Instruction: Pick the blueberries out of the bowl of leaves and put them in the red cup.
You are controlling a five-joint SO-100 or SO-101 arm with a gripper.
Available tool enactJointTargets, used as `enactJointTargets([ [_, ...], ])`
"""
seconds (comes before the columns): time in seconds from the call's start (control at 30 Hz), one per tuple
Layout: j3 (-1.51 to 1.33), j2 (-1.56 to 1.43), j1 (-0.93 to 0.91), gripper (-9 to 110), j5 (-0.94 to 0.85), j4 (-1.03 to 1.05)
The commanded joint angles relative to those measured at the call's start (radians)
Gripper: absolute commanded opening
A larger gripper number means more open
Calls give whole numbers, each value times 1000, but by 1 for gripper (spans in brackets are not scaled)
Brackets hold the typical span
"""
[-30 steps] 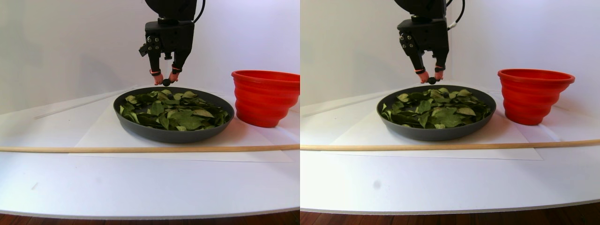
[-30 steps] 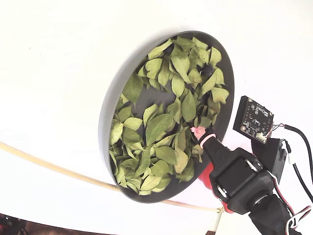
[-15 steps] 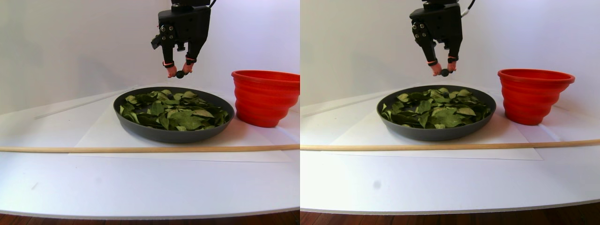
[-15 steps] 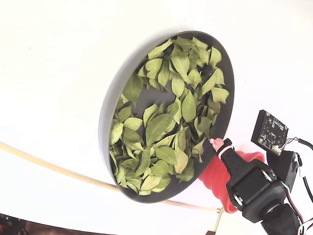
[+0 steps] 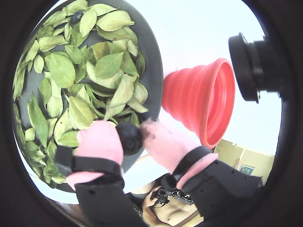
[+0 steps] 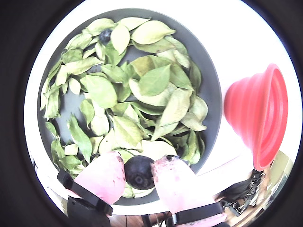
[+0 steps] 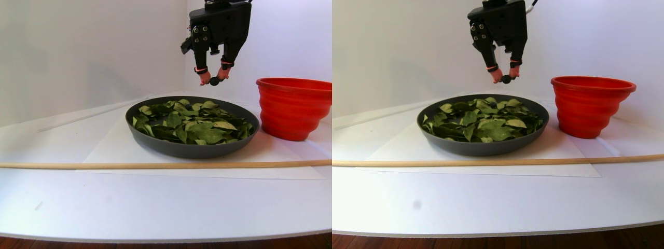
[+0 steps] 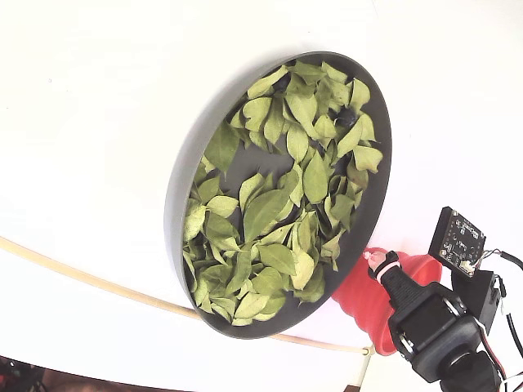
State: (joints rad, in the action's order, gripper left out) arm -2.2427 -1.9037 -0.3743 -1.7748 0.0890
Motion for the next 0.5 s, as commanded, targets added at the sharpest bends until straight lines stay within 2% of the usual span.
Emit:
enactJointTargets([
  [0.0,74,-107,-38,9,-8,5],
  [0.47,120,-118,-127,9,-23,8],
])
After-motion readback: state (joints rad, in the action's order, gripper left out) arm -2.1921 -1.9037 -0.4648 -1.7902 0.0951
